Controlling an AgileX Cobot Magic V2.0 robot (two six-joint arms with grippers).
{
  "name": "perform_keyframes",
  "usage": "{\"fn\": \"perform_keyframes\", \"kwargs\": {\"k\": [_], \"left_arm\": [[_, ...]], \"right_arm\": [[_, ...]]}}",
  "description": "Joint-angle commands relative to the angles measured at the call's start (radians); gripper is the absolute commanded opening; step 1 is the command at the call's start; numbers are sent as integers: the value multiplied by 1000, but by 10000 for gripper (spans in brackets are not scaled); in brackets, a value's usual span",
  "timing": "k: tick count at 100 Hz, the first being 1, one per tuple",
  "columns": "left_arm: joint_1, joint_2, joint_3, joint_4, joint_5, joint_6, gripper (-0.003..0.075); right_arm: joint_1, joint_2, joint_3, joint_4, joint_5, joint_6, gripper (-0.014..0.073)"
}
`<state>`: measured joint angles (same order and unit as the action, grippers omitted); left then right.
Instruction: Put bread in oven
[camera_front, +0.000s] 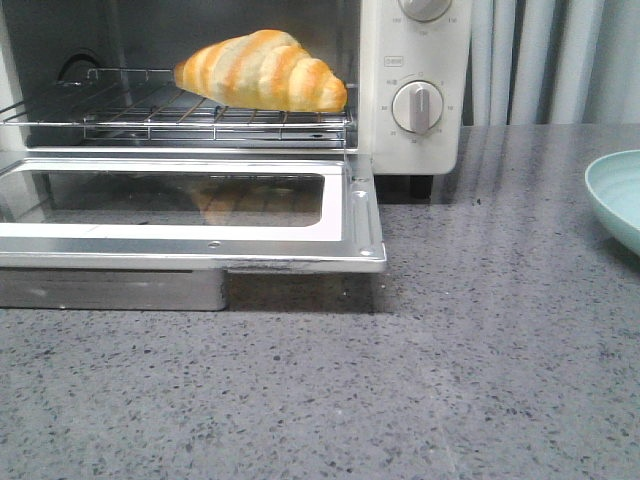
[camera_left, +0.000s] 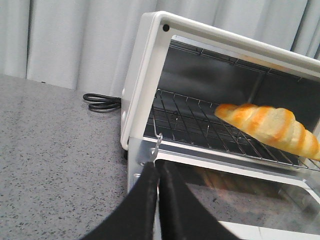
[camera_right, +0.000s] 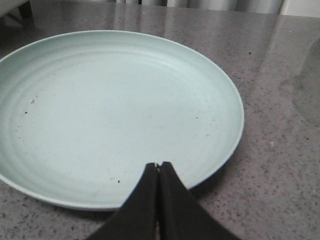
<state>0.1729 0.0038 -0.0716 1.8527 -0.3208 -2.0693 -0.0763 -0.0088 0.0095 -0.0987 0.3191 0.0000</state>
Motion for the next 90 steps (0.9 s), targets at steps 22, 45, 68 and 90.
{"fn": "perform_keyframes", "kwargs": {"k": [22, 45, 68, 90], "left_arm": [[4, 12, -27, -26, 15, -11, -21], [4, 12, -14, -19, 68, -141, -21], [4, 12, 37, -19, 95, -157, -21], [2, 12, 32, -407, 203, 284, -21]], "right_arm": [[-3, -22, 12, -4, -51, 0, -71], [-3, -22, 12, -4, -51, 0, -71], [-3, -22, 12, -4, -51, 0, -71], [-3, -22, 12, -4, -51, 0, -71]]}}
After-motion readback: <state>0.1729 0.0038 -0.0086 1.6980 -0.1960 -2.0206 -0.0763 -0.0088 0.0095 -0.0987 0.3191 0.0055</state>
